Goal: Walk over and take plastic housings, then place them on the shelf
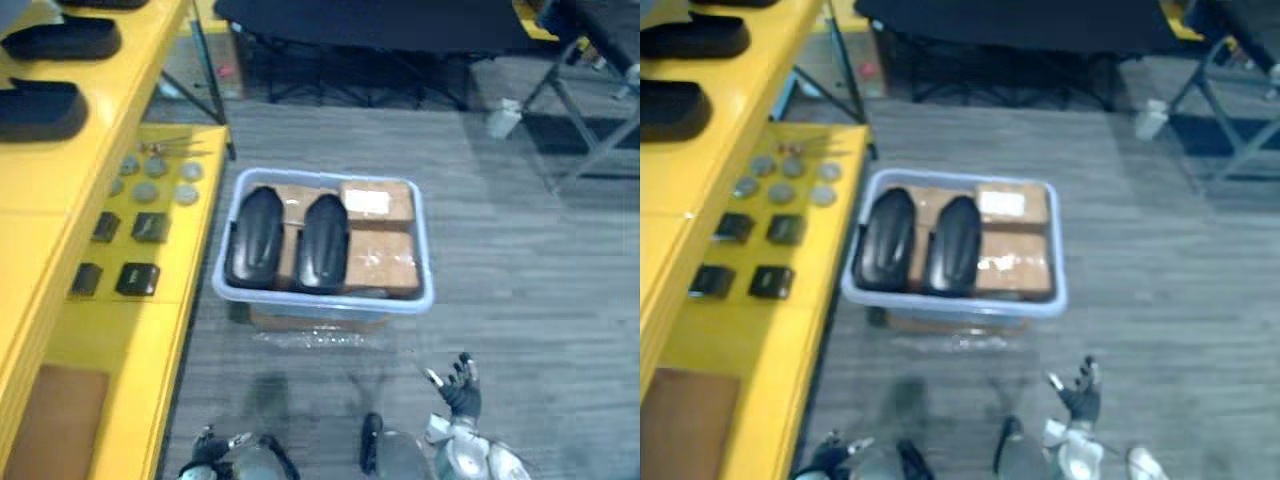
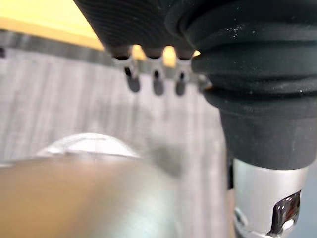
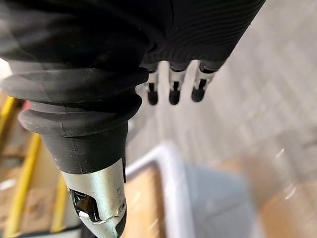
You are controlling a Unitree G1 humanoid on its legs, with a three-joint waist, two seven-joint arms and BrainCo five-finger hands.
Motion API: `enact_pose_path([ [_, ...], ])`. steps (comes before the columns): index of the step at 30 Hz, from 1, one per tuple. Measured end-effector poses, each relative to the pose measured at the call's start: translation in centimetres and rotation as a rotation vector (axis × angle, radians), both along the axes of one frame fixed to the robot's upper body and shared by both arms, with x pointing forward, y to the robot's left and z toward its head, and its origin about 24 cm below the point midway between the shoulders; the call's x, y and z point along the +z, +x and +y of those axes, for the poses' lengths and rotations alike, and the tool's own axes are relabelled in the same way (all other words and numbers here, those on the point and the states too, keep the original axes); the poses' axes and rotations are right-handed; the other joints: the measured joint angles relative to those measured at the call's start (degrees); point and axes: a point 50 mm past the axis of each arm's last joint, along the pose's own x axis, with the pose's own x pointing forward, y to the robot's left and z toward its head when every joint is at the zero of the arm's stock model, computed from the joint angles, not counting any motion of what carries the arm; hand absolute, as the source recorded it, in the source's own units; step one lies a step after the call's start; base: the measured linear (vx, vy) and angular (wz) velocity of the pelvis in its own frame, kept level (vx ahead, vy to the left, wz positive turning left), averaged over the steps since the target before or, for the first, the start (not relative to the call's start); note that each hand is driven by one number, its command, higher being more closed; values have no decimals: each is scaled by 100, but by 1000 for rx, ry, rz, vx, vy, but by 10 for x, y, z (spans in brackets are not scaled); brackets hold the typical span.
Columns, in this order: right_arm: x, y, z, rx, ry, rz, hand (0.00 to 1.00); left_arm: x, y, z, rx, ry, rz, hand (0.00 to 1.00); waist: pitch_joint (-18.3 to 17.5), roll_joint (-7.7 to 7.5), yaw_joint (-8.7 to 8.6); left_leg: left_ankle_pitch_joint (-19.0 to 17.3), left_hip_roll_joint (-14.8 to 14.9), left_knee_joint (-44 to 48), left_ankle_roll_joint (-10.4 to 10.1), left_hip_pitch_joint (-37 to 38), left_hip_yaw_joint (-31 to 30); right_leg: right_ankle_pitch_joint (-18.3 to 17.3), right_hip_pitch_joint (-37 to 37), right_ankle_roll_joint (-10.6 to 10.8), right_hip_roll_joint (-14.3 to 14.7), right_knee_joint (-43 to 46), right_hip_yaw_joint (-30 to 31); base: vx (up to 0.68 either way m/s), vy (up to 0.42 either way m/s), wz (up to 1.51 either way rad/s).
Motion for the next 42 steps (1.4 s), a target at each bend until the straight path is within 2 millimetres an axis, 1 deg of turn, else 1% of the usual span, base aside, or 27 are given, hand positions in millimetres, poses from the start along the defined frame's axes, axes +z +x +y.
enact_pose_path([
  [1, 0, 0, -3, 4, 4, 2, 0, -1, -2, -3, 15, -10, 2, 0, 55, 71, -31, 90, 19, -128, -47, 47, -165, 162, 127, -48, 138, -281, 22, -93, -171, -38],
  [2, -6, -3, -6, 3, 21, 36, 0, -2, -3, -6, 40, -27, 1, 0, 68, 106, -22, 186, -66, -395, -130, 142, -497, 267, 203, -87, 235, -437, 110, -113, -187, -36],
  [3, -11, -6, -10, 7, 20, 73, 0, -3, -5, -7, 67, -39, 2, 0, 69, 102, 2, 280, -212, -654, -205, 266, -779, 294, 211, -122, 261, -452, 209, -130, -115, -46],
  [4, -15, -9, -15, 12, 13, 111, 0, -4, -9, -10, 95, -59, 4, 0, 61, 106, 6, 419, -352, -949, -354, 413, -1030, 336, 217, -138, 267, -507, 291, -96, -67, -36],
  [7, -19, -14, -27, -40, 24, 137, 0, -5, -13, -15, 94, -63, -1, 0, 32, 96, 0, 600, -590, -1323, -338, 534, -1093, 481, 318, -78, 215, -954, 323, -104, -24, -10],
  [8, -18, -5, -22, -128, 90, 63, 0, -3, -22, -4, 51, 50, 28, 0, -368, -207, 187, 538, -1373, -1640, -155, 640, -2014, 986, 491, 137, -268, -1393, 199, -27, 4, -4],
  [12, -18, -6, -22, -128, 90, 64, 0, -3, -22, -4, 51, 50, 28, 0, -367, -206, 201, 535, -1379, -1638, -152, 637, -2016, 970, 490, 127, -290, -1393, 197, 0, 0, 1],
  [15, -16, -2, -24, -154, 117, 38, 0, -2, -23, -3, 54, 51, 24, 0, -395, -199, 220, 555, -1456, -1792, -117, 607, -2052, 948, 407, 113, -321, -1353, 203, -3, -1, 3],
  [17, -12, 3, -27, -165, 145, 0, 0, -1, -23, -3, 56, 54, 13, 0, -396, -190, 239, 584, -1506, -1801, -85, 469, -2041, 997, 262, 160, -359, -1315, 225, -6, 1, -2],
  [18, -8, 11, -29, -168, 161, -38, 0, 0, -21, -4, 60, 51, -1, 0, -346, -167, 251, 608, -1533, -1798, -50, 381, -2045, 1025, 148, 171, -385, -1222, 263, 0, 0, 0],
  [20, 4, 25, -35, -181, 196, -122, 0, 2, -15, -4, 58, 50, -37, 0, -185, -171, 289, 632, -1578, -1785, -14, 296, -2063, 1027, 49, 168, -430, -1126, 304, -25, 34, 8],
  [21, 15, 39, -40, -192, 216, -200, 0, 5, -11, -3, 53, 50, -65, 0, -41, -181, 301, 641, -1611, -1771, 2, 226, -2115, 1025, 24, 165, -467, -1081, 302, -64, 47, 22],
  [22, 32, 58, -49, -201, 223, -293, 0, 8, -5, -2, 51, 50, -104, 0, 161, -193, 307, 641, -1631, -1712, 33, 152, -2179, 997, -6, 121, -498, -987, 313, -82, 49, 32],
  [23, 41, 69, -55, -205, 223, -339, 0, 10, -1, -1, 48, 53, -125, 0, 284, -187, 302, 613, -1637, -1615, 66, 70, -2270, 965, -17, 75, -511, -933, 317, -102, 57, 51],
  [24, 64, 90, -71, -207, 205, -427, 0, 14, 7, 0, 54, 45, -168, 0, 500, -178, 312, 583, -1648, -1403, 100, -104, -2418, 924, -116, 11, -539, -815, 319, -94, 54, 50],
  [25, 84, 107, -85, -196, 176, -488, 0, 16, 12, 0, 61, 40, -193, 0, 644, -179, 345, 576, -1656, -1281, 110, -236, -2458, 920, -214, 3, -564, -715, 314, -157, 71, 37],
  [26, 111, 126, -101, -189, 144, -558, 0, 16, 16, -1, 59, 30, -196, 0, 775, -149, 455, 543, -1654, -1142, 133, -373, -2462, 922, -317, 1, -586, -656, 302, -125, 48, 11],
  [27, 124, 134, -109, -190, 124, -591, 0, 16, 16, -2, 55, 27, -197, 0, 841, -133, 481, 535, -1655, -1085, 143, -417, -2467, 927, -325, -5, -594, -658, 301, -134, 43, 9],
  [28, 149, 148, -121, -184, 90, -645, 0, 16, 17, -3, 49, 21, -199, 0, 943, -68, 498, 512, -1656, -978, 163, -507, -2526, 927, -328, -4, -598, -654, 293, -70, 19, 21],
  [29, 167, 157, -128, -178, 69, -683, 0, 16, 17, -3, 45, 19, -201, 0, 980, -13, 489, 510, -1661, -912, 164, -585, -2599, 927, -332, -5, -601, -654, 241, -74, 13, 27],
  [30, 180, 164, -133, -171, 51, -701, 0, 16, 18, -3, 44, 17, -203, 0, 1026, 38, 501, 500, -1655, -861, 172, -623, -2622, 927, -332, -4, -597, -641, 195, -65, 0, 24],
  [32, 210, 179, -142, -129, 15, -728, 0, 16, 20, -5, 64, -16, -216, 0, 1141, 204, 496, 456, -1632, -679, 182, -786, -2722, 925, -364, -2, -584, -613, 157, -74, -5, 15],
  [34, 228, 187, -145, -100, -15, -730, 0, 17, 22, -5, 61, -27, -225, 0, 1195, 291, 514, 438, -1617, -564, 195, -952, -2737, 922, -510, 0, -586, -539, 155, -78, 7, 4],
  [38, 245, 198, -151, -71, -74, -676, 0, 19, 32, -8, 58, -54, -257, 0, 1336, 447, 522, 418, -1612, -369, 226, -1154, -2888, 906, -557, 11, -597, -439, 19, -65, 14, 15],
  [40, 262, 206, -154, -57, -125, -649, 0, 22, 42, -13, 27, -68, -292, 0, 1380, 536, 624, 422, -1613, -234, 231, -1358, -2946, 855, -759, 58, -626, -250, 3, -85, 27, 14],
  [41, 268, 208, -155, -53, -139, -649, 0, 23, 45, -16, 13, -77, -296, 0, 1407, 581, 640, 424, -1619, -200, 233, -1388, -2968, 841, -783, 76, -639, -203, -13, -51, 20, 15],
  [42, 279, 210, -156, -50, -163, -656, 0, 23, 49, -21, -8, -91, -301, 0, 1450, 663, 673, 434, -1644, -190, 248, -1433, -3018, 804, -815, 94, -674, -115, -69, -69, 30, 25],
])
